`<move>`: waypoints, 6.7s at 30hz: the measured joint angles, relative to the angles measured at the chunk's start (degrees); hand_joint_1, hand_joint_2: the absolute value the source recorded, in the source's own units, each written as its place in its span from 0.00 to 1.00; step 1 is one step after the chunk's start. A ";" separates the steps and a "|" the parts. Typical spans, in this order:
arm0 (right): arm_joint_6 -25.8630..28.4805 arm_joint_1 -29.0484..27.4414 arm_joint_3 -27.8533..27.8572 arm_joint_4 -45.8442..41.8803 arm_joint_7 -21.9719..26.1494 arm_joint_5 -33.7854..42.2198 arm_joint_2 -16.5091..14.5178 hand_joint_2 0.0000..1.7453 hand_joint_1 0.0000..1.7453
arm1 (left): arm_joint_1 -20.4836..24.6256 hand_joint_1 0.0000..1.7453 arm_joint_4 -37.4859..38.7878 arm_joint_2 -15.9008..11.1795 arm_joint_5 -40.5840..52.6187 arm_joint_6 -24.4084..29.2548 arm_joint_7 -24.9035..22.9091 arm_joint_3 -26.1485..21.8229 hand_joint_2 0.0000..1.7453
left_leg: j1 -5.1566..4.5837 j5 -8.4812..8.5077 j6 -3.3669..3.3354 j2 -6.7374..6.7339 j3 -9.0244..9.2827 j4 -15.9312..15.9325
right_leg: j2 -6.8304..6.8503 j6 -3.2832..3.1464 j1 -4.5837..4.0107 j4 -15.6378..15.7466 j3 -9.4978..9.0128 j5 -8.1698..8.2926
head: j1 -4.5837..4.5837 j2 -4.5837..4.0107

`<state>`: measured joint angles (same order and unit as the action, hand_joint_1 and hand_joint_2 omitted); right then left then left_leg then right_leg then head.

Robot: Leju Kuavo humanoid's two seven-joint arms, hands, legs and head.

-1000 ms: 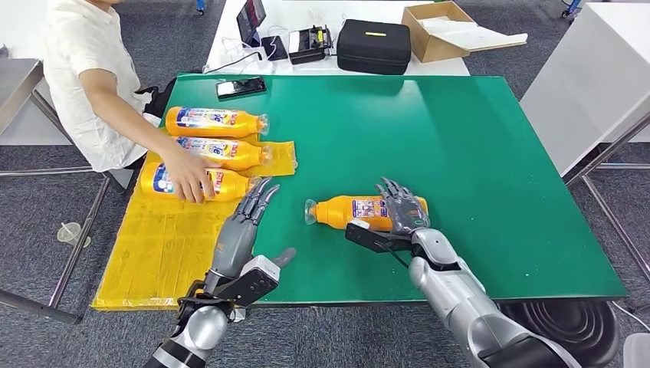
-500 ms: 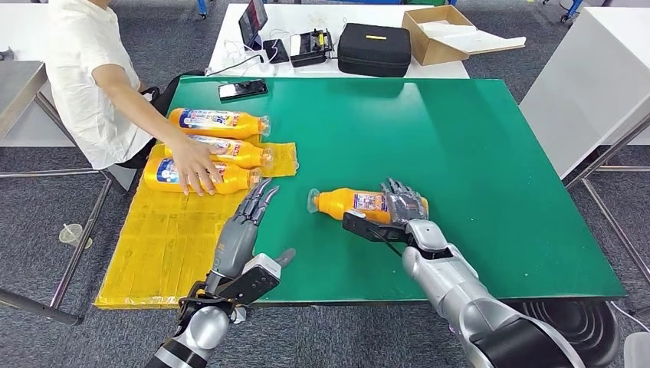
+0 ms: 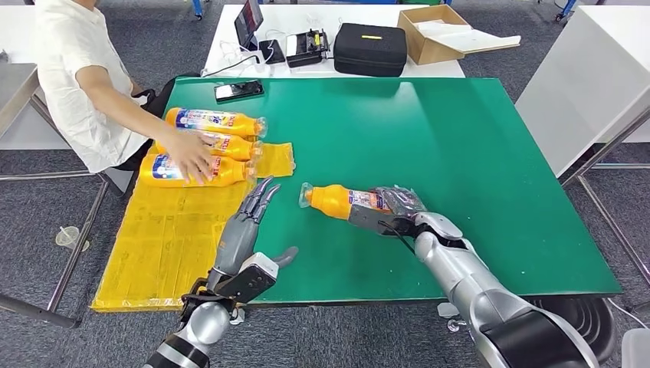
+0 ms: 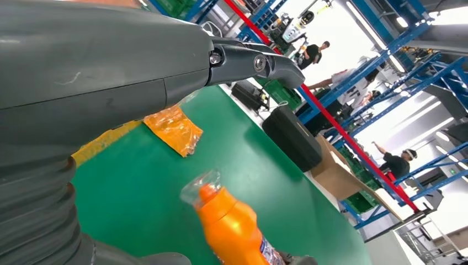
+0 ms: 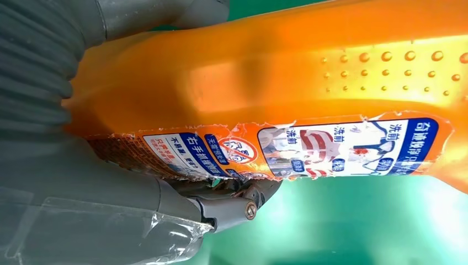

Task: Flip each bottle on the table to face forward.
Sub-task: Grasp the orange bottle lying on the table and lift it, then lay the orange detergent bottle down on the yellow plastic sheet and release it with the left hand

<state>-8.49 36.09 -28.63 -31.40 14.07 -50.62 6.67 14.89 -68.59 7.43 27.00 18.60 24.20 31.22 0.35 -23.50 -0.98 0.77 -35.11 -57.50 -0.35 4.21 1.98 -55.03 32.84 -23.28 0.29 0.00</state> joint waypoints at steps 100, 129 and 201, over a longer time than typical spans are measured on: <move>-0.64 -18.83 -12.19 -34.42 14.76 33.37 -4.05 1.00 0.92 | -2.94 1.00 -2.30 4.02 -53.16 -16.18 -4.11 3.84 1.00 | 0.11 0.04 0.03 0.14 -0.92 0.01 | 0.04 -0.04 -0.06 -0.03 0.72 0.00 | 0.02 0.00; 19.67 -24.52 -11.90 -32.58 20.23 24.78 -6.52 0.00 0.00 | -6.57 1.00 -8.62 4.44 -65.12 -16.67 -4.84 -2.39 1.00 | 0.12 0.04 0.03 0.13 -0.96 0.01 | 0.05 -0.04 -0.06 -0.03 0.79 -0.01 | 0.01 0.00; 32.08 -26.93 1.09 -32.82 25.76 25.95 -12.50 0.00 0.00 | 20.50 0.00 38.25 -3.86 24.39 -7.63 -10.78 -6.05 1.00 | 0.13 0.11 0.06 0.18 -0.74 0.03 | 0.10 -0.06 -0.07 -0.07 0.48 0.01 | 0.00 0.00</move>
<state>23.59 9.16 -27.53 -64.22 39.82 -24.67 -5.83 35.39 -30.34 3.57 51.39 10.97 13.42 25.17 0.48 -23.39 -0.92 0.95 -35.85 -57.47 -0.25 4.15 1.92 -55.10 33.32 -23.26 0.28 0.00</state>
